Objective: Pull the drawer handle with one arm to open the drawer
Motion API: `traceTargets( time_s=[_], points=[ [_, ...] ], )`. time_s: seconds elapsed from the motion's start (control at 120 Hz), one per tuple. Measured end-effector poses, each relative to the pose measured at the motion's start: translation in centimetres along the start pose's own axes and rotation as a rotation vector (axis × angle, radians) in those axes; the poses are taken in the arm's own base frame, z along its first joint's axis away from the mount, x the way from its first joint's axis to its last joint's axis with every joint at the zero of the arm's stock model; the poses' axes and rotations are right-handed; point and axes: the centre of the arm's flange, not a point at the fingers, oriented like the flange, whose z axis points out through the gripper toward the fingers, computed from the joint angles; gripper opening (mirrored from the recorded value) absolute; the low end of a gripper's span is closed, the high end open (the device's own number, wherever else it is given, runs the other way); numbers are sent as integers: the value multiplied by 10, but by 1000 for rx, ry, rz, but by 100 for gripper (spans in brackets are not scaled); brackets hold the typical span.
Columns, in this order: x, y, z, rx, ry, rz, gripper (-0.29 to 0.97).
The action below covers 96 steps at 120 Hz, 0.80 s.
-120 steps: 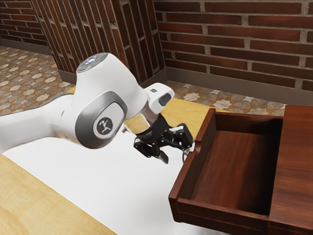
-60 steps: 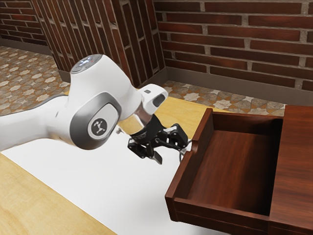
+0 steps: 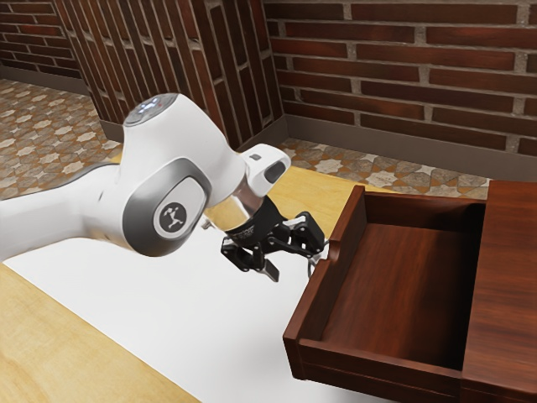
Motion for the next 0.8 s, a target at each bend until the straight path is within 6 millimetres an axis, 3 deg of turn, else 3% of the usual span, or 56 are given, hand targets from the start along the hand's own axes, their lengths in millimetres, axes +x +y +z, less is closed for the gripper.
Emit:
traceTargets(
  time_s=[0.8],
  points=[
    [-2,11,-6,-139,20,58,62]
  ],
)
